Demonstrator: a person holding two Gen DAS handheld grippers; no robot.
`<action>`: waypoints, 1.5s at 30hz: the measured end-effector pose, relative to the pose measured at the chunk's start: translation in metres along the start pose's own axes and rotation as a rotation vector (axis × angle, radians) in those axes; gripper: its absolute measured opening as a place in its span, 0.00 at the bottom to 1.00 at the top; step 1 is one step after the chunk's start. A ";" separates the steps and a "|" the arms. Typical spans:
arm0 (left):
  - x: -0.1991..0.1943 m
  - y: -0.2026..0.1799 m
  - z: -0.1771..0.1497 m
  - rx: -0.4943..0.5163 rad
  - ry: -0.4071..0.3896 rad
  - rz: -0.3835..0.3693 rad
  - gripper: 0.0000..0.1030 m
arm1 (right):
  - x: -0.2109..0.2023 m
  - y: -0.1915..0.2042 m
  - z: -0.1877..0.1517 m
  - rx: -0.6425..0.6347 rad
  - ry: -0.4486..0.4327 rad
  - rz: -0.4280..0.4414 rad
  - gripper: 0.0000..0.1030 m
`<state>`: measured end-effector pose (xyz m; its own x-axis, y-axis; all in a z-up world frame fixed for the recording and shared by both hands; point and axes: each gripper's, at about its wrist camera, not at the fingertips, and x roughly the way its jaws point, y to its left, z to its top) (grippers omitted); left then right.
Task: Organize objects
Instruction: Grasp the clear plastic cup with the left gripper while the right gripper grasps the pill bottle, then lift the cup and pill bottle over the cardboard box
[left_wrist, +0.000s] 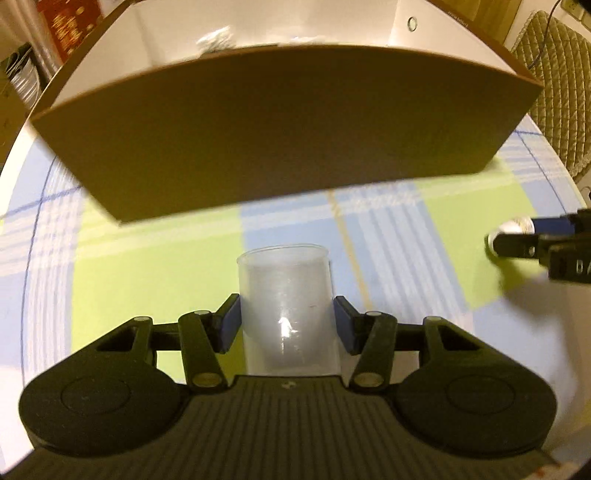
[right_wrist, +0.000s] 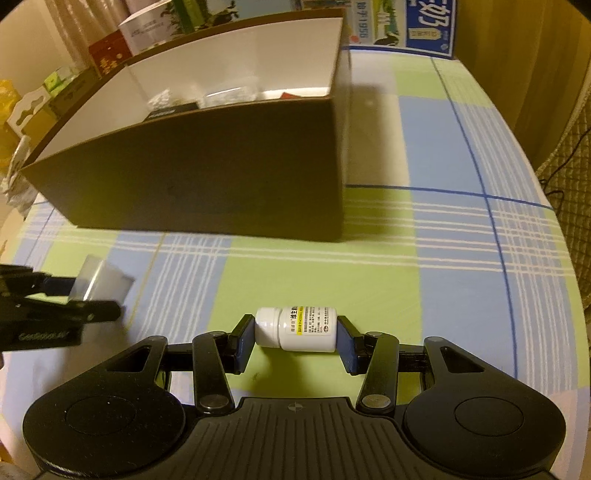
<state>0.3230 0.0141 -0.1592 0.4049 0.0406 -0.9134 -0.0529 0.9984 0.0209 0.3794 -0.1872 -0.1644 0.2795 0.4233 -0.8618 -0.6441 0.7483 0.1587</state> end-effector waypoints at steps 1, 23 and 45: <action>-0.002 0.003 -0.004 -0.007 0.006 0.004 0.47 | 0.000 0.002 -0.001 -0.004 0.002 0.004 0.42; -0.006 -0.003 -0.010 -0.076 0.007 0.020 0.46 | -0.019 0.019 -0.014 -0.039 -0.027 0.023 0.42; -0.080 0.013 -0.006 -0.106 -0.159 0.017 0.46 | -0.050 0.053 0.004 -0.113 -0.117 0.088 0.42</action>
<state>0.2844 0.0233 -0.0886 0.5416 0.0713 -0.8376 -0.1533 0.9881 -0.0149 0.3346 -0.1665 -0.1111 0.2950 0.5460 -0.7841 -0.7438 0.6464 0.1702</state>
